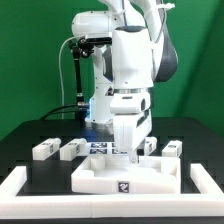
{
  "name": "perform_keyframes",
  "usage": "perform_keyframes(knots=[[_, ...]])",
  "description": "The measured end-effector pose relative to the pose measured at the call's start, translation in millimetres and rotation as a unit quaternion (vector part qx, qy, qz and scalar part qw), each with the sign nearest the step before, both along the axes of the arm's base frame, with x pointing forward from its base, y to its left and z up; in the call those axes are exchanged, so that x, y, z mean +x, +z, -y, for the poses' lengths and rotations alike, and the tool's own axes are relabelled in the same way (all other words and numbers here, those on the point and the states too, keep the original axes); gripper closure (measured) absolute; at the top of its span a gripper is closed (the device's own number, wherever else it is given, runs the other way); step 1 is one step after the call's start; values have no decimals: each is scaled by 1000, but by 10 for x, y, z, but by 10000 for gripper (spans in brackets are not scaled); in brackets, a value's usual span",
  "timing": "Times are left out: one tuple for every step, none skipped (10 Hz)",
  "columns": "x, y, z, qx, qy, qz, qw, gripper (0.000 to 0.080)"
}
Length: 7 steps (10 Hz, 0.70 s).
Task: Assemble desk
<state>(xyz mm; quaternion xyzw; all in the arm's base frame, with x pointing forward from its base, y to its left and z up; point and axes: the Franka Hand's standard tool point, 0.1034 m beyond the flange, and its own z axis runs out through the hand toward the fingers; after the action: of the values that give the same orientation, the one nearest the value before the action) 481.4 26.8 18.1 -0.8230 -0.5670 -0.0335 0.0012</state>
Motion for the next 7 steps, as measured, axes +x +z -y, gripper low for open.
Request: perform_keyframes(knots=[[-1, -2, 0, 0, 0, 0, 1000, 534], [-2, -2, 0, 0, 0, 0, 1000, 534], [-2, -3, -2, 0, 0, 0, 1000, 703], [-2, -3, 2, 0, -1, 0, 1000, 703], [-2, -3, 5, 0, -1, 0, 1000, 744], [-2, -3, 6, 0, -2, 0, 1000, 744], [-2, -3, 6, 0, -2, 0, 1000, 744]])
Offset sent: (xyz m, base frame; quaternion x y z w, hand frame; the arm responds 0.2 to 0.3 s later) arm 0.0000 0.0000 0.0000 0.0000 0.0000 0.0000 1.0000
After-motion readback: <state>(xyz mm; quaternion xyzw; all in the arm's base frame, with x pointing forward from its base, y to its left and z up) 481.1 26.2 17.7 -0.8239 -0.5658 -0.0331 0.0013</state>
